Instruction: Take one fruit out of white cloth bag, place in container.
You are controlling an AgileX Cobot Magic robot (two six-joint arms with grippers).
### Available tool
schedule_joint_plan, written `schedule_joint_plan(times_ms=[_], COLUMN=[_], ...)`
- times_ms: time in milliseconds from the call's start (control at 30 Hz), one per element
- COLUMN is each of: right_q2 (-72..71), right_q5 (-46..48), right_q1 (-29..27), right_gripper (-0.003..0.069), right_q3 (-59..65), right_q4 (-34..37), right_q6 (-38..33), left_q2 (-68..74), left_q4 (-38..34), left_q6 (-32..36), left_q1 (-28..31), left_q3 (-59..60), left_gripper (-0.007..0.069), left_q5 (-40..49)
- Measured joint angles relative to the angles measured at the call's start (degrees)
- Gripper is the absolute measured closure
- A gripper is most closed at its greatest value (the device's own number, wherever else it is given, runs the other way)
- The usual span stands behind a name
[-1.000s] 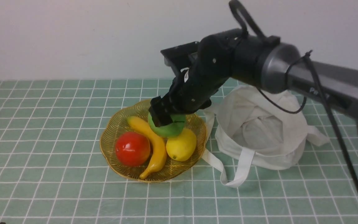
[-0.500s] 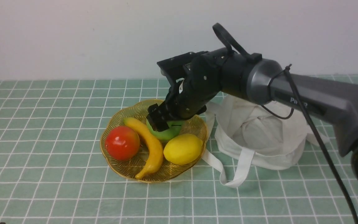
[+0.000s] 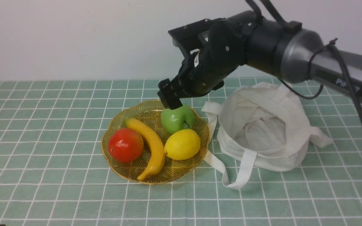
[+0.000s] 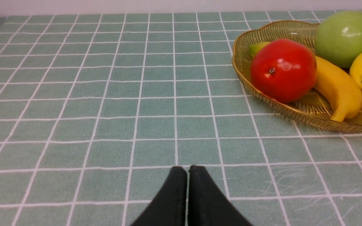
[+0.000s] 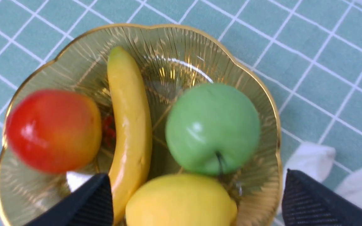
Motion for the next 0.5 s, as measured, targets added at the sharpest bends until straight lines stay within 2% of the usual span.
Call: schedule_joint_plan(times_ms=[67, 167, 233, 267, 300, 367, 400, 433, 500], right_q2=[-1.07, -3.1, -5.41, -6.36, -8.14, -10.45, -13.06, -15.21, -17.1], right_q5=[3.77, 11.46, 17.63, 18.08, 18.72, 19.22, 19.32, 19.38, 19.44], right_q1=[0.0, 0.0, 0.0, 0.0, 0.0, -0.13, -0.2, -0.2, -0.2], right_gripper=[0.0029, 0.0128, 0.0257, 0.0293, 0.0377, 0.046, 0.054, 0.059, 0.0619], right_q3=[-1.16, -4.07, -6.84, -7.34, -7.59, -7.57, -6.96, -6.1, -5.12], right_q4=[-0.37, -1.99, -5.1, -5.98, -7.55, -8.86, -9.48, -9.74, -9.86], right_q6=[0.0, -0.7, -1.1, -1.1, -0.71, 0.0, 0.46, 0.67, 0.82], left_q2=[0.0, 0.0, 0.0, 0.0, 0.0, 0.0, 0.0, 0.0, 0.0], left_q4=[0.0, 0.0, 0.0, 0.0, 0.0, 0.0, 0.0, 0.0, 0.0], left_q6=[0.0, 0.0, 0.0, 0.0, 0.0, 0.0, 0.0, 0.0, 0.0], left_q1=[0.0, 0.0, 0.0, 0.0, 0.0, 0.0, 0.0, 0.0, 0.0], left_q3=[0.0, 0.0, 0.0, 0.0, 0.0, 0.0, 0.0, 0.0, 0.0], left_gripper=[0.0632, 0.0632, 0.0632, 0.0632, 0.0632, 0.0632, 0.0632, 0.0632, 0.0632], left_q5=[0.0, 0.0, 0.0, 0.0, 0.0, 0.0, 0.0, 0.0, 0.0])
